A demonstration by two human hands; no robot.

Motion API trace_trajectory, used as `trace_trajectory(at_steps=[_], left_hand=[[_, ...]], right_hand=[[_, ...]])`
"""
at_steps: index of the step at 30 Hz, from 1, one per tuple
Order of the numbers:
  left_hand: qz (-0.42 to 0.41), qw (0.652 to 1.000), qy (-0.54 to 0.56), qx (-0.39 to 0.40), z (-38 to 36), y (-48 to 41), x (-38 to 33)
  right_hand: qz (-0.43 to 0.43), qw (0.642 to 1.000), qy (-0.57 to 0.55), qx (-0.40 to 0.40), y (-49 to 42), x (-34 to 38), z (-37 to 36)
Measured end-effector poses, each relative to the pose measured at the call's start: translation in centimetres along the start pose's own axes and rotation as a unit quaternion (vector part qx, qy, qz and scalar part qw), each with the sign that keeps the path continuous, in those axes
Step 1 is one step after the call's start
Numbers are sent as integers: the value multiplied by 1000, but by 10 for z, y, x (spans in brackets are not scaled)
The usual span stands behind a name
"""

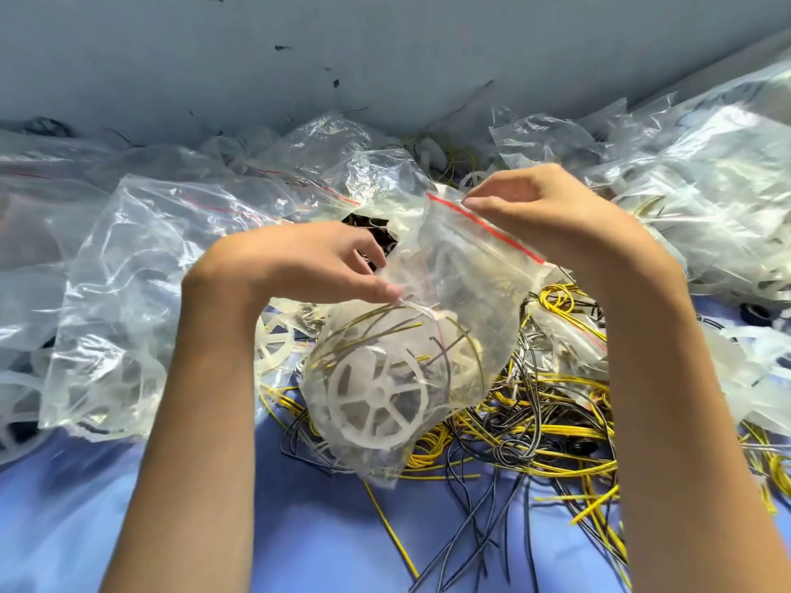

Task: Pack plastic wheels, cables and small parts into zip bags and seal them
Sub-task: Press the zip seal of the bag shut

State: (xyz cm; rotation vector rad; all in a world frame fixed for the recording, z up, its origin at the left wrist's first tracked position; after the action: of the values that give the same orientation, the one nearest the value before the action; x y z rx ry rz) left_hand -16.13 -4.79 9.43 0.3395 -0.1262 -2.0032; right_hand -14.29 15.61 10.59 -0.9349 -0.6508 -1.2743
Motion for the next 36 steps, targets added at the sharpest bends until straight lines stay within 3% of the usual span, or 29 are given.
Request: trace_trajectory(at_steps=[5, 10, 18, 22, 26, 28, 33, 36], left_hand=[[9, 997, -64, 45, -14, -15, 2], [-8, 997, -70, 36, -18, -20, 8], [-13, 999, -30, 17, -12, -13, 7], [1, 999, -6, -46, -2, -5, 4], [-15, 988, 123, -93, 3, 1, -3], [-19, 985, 135, -106, 4, 1, -3], [-4, 999, 38, -26, -4, -2, 1], [-10, 998, 58, -20, -8, -5, 5]], right_hand=[[-24, 989, 37, 138, 10, 5, -2], [-33, 985, 61, 161, 12, 3, -2], [-47, 985, 57, 153, 12, 1, -1], [-50, 983, 73, 159, 11, 1, -1], [-57, 979, 111, 164, 11, 2, -2], [-60, 975, 127, 171, 10, 0, -3], [-39, 986, 122, 109, 7, 1, -4], [-37, 993, 16, 108, 10, 7, -2]])
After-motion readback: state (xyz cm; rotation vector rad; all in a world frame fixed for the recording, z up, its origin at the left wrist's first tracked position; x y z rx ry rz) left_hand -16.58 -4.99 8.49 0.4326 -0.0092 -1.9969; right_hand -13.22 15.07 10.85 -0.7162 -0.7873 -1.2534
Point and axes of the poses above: each hand's wrist, its own y-axis away from the middle knuckle, its own z-axis out of the back of the hand, x = y × z, the point moved 2 cm from there along -y, towards the middle knuckle, and after that the axes turned 13 degrees about -y, right-handed, at the moved point
